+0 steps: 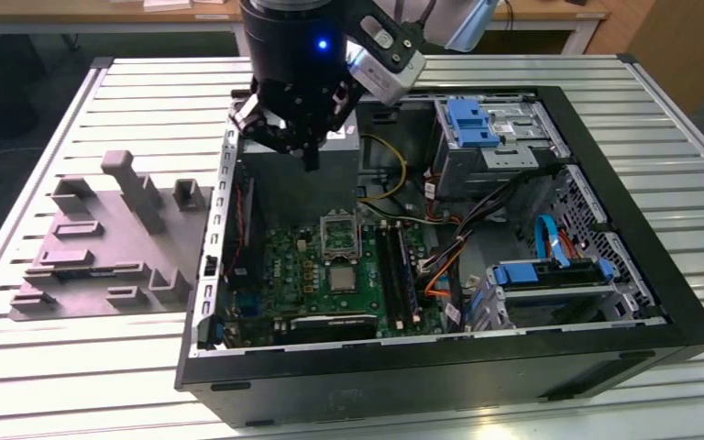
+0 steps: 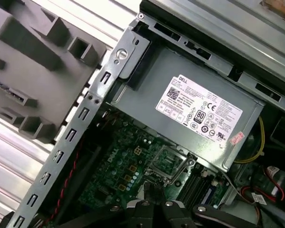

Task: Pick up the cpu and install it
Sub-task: 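Close the cpu cover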

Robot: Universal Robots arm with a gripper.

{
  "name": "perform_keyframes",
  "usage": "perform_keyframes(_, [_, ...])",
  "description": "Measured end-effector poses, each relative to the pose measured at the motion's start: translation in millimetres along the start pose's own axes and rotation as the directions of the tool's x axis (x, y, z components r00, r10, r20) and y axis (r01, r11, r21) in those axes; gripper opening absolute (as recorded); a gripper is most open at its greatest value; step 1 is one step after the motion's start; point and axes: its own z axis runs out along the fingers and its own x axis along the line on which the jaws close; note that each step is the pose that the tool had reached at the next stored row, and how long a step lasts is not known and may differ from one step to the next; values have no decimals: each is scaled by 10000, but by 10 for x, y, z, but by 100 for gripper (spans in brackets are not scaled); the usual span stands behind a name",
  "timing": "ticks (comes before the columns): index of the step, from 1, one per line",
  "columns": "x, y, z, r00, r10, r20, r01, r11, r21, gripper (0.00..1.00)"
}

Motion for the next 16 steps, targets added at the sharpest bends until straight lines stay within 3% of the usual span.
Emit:
perform_keyframes(6, [0, -4, 71, 9946, -1042, -43, 1042, 9946, -28, 11])
perform_keyframes(16, [-190, -120, 138, 9918, -1276, -48, 1275, 9918, -42, 11])
